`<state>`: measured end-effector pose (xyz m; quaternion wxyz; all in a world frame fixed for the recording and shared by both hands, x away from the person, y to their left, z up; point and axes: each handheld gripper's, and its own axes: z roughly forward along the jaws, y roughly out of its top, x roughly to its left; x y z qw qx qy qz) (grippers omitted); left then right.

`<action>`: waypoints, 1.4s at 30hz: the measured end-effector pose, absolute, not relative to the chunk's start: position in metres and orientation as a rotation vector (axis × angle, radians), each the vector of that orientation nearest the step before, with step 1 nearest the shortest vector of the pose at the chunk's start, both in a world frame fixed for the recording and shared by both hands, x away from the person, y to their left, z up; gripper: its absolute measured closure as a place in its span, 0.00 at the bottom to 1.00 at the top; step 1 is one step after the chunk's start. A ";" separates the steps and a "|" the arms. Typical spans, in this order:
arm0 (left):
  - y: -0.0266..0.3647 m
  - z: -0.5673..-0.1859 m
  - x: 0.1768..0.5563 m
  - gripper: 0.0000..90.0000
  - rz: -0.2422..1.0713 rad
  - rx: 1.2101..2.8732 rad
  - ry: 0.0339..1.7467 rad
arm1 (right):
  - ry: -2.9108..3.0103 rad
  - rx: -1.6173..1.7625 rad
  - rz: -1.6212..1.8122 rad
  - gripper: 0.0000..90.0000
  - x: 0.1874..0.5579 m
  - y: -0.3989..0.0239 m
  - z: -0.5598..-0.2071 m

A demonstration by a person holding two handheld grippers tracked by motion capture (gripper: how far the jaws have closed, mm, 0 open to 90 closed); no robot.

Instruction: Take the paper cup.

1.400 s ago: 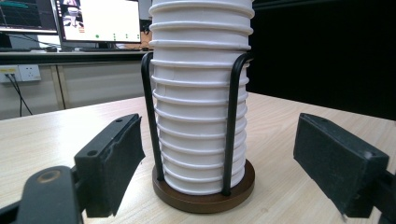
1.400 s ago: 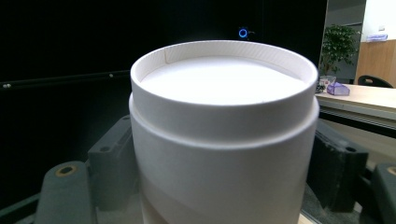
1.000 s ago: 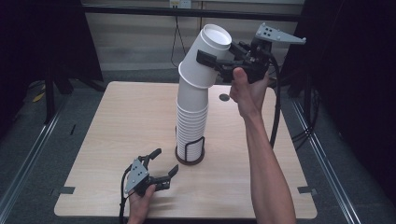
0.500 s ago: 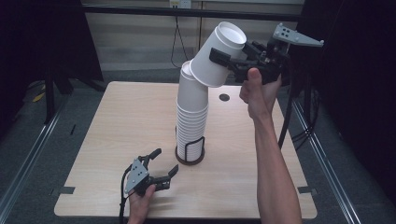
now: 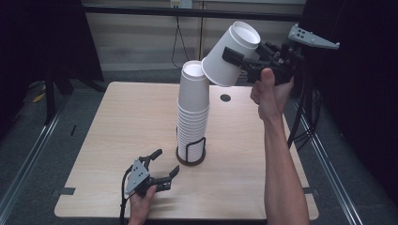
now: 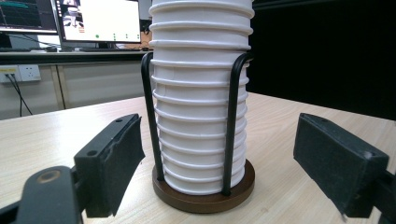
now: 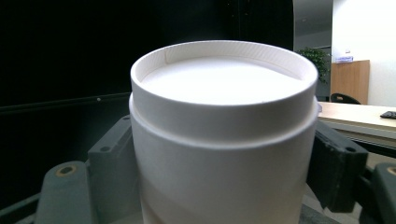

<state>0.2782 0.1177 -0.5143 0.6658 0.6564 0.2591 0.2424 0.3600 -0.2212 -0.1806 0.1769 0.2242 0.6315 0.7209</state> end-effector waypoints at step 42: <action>0.118 -0.514 0.276 0.17 0.519 1.478 0.607 | 1.811 0.780 1.935 0.24 0.340 -0.263 -0.242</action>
